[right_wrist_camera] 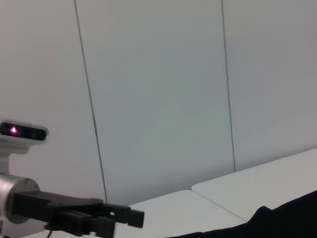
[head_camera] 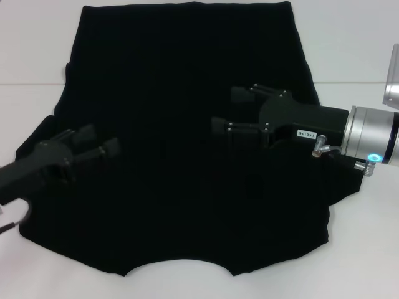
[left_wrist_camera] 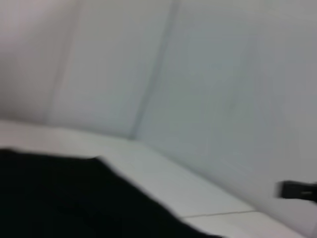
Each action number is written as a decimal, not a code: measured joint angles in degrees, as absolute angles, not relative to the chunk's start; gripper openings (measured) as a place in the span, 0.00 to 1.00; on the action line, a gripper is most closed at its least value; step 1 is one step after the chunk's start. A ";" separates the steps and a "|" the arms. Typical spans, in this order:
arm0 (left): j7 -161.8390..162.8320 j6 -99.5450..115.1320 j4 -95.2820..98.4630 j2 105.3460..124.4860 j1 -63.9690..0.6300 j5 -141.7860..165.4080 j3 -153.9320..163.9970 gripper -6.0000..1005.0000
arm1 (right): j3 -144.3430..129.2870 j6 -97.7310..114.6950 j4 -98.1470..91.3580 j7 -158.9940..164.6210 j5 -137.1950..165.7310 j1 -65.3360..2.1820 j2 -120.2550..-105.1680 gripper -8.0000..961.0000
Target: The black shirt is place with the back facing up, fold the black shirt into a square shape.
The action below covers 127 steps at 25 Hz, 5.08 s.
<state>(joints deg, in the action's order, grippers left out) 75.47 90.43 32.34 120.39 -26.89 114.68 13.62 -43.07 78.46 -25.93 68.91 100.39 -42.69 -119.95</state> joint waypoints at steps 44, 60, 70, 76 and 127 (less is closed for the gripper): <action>102.66 63.05 40.64 119.86 -24.06 126.04 14.72 0.87 | -43.41 77.94 -25.19 68.90 99.14 -42.89 -120.14 0.95; 108.84 63.68 43.44 119.42 -25.25 132.06 15.16 0.87 | -43.28 78.19 -25.23 68.91 99.14 -42.89 -120.06 0.95; 109.01 63.19 43.10 119.61 -25.49 132.18 17.45 0.87 | -43.15 78.32 -25.23 68.91 99.14 -42.86 -120.05 0.95; 108.89 63.17 42.97 119.70 -25.49 132.19 17.53 0.87 | -43.15 78.32 -25.23 68.90 99.14 -42.72 -120.06 0.95; 107.31 61.23 43.87 119.43 -24.82 132.47 12.86 0.04 | -43.07 78.20 -25.22 69.00 99.12 -42.44 -120.06 0.95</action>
